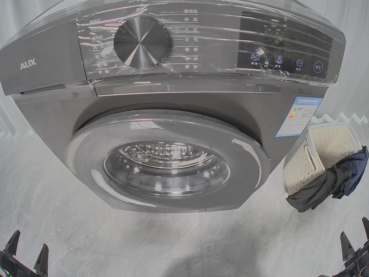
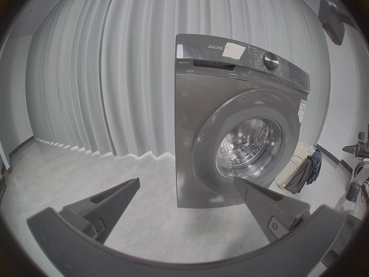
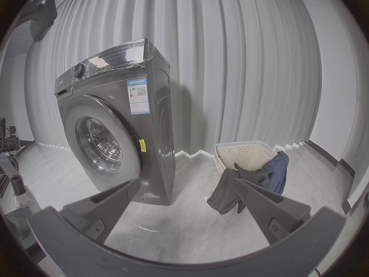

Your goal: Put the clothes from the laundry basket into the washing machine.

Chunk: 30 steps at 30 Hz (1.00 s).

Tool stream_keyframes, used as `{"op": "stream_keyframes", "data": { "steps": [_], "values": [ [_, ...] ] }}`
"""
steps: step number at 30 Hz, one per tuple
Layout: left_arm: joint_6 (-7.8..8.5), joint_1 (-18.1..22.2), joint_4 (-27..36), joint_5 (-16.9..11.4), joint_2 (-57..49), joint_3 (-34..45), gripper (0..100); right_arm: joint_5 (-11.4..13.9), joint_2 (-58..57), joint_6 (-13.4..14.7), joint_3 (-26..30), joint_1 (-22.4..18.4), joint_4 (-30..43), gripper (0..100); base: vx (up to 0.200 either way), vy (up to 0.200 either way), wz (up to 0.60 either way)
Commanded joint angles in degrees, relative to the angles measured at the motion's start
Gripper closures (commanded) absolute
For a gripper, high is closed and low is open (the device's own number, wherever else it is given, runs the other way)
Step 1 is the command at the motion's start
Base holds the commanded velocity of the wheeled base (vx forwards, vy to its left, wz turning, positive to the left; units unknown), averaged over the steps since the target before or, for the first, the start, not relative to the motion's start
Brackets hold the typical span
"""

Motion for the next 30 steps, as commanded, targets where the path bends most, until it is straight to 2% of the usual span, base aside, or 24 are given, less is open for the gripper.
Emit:
{"op": "stream_keyframes", "data": {
  "steps": [1,7,16,24,25,28,29,30],
  "values": [
    [0.01,0.0,-0.01,0.04,-0.77,0.84,0,0.06,-0.86,-0.04,1.01,-0.07,0.0,0,0.0,0.0,0.0],
    [-0.08,0.0,-0.01,0.04,-0.77,0.84,0,-0.11,-0.86,-0.04,1.01,-0.15,0.0,0,0.0,0.0,0.0],
    [-0.08,0.0,0.08,0.04,-0.77,0.84,0,-0.11,-0.86,-0.13,1.01,-0.24,0.0,0,0.2,0.0,0.0],
    [-0.08,0.0,-0.01,0.04,-0.77,0.84,0,-0.99,-0.95,0.31,1.01,-0.15,-0.44,0,0.0,0.0,0.0],
    [-0.08,0.0,-0.01,0.04,-0.77,0.84,0,-0.9,-1.04,0.05,0.4,-0.15,-1.58,0,0.0,0.0,0.0],
    [-0.16,0.0,-0.01,0.04,-0.77,0.84,0,-1.43,1.51,-0.04,-8.04,-0.24,-5.71,0,0.0,0.0,0.0],
    [-0.08,0.0,-0.01,0.04,-0.77,0.84,0,-0.82,6.17,-0.04,-12.26,0.11,-5.8,0,0.0,0.0,0.0],
    [-0.08,0.0,-0.01,0.04,-0.77,0.84,0,-0.38,8.37,-0.04,-13.14,0.37,-5.54,0,0.0,0.0,0.0]
  ]
}}
